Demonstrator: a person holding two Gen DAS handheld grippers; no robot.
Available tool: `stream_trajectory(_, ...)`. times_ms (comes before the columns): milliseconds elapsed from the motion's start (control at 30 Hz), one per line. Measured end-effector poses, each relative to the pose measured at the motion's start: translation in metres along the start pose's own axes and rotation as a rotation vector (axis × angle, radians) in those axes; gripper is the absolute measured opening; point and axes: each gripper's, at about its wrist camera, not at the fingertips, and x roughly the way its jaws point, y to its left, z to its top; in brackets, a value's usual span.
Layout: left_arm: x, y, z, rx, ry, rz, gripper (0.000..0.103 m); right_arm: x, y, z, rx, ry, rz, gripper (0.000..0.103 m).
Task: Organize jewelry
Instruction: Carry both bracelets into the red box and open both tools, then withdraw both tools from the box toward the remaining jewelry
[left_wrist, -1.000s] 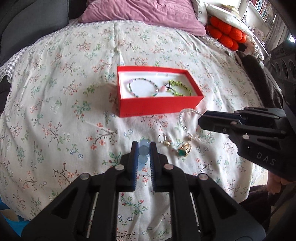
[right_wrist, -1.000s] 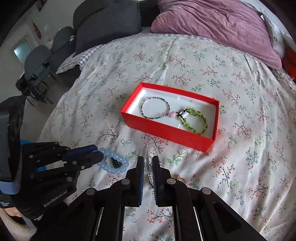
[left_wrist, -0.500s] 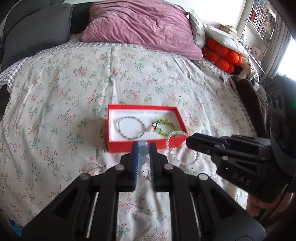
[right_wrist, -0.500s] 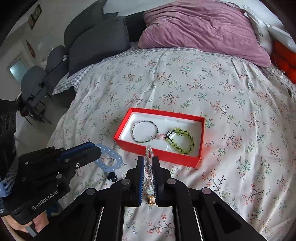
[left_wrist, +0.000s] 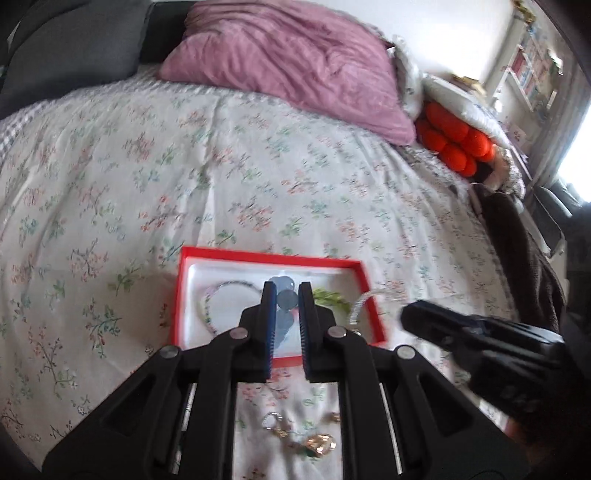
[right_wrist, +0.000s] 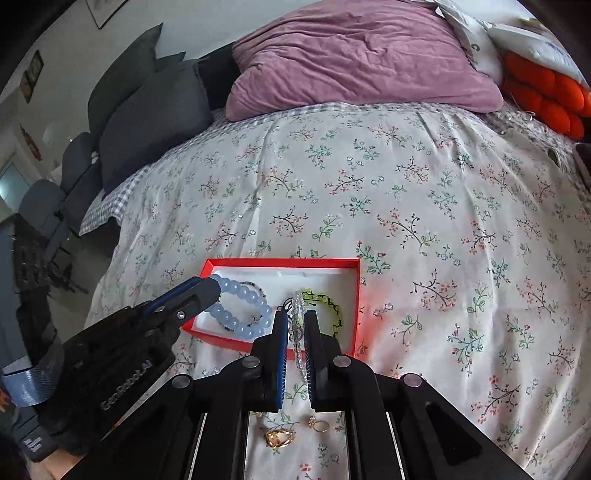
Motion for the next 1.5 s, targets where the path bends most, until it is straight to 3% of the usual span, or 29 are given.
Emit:
stream_trajectory(233,0.013,0.027,-0.005,-0.082,0.025,0.069,0.013,0.012,0.006,0.004,-0.01,-0.017,0.023,0.009)
stream_trajectory(500,0.011,0.024,-0.006,-0.045,0.023,0.118,0.013,0.019,0.024,0.01,-0.017,-0.048,0.109,0.009)
stream_trajectory(933,0.007,0.019,-0.007,-0.002,0.034,0.128,0.014,0.055,-0.007,0.004,0.01,0.005,-0.035,0.01)
stream_trajectory(1000,0.005,0.017,-0.009,0.015,0.037,0.136,0.019,0.056,-0.01,0.005,0.01,0.015,-0.064,0.013)
stream_trajectory(1167,-0.002,0.011,-0.012,0.066,0.028,0.166,0.044,0.05,-0.011,0.002,-0.007,0.059,-0.049,0.022)
stream_trajectory(1233,-0.006,0.009,-0.015,0.086,0.027,0.175,0.047,0.044,-0.009,0.0,-0.024,0.056,-0.053,0.029)
stream_trajectory(1300,-0.01,0.008,-0.017,0.098,0.03,0.18,0.051,0.037,-0.008,-0.003,-0.038,0.05,-0.054,0.05)
stream_trajectory(1333,-0.012,0.007,-0.018,0.103,0.031,0.185,0.055,0.033,-0.007,-0.004,-0.042,0.044,-0.055,0.055)
stream_trajectory(1500,-0.024,0.006,-0.029,0.133,0.045,0.207,0.07,0.018,-0.009,-0.011,-0.054,0.044,-0.081,0.058)
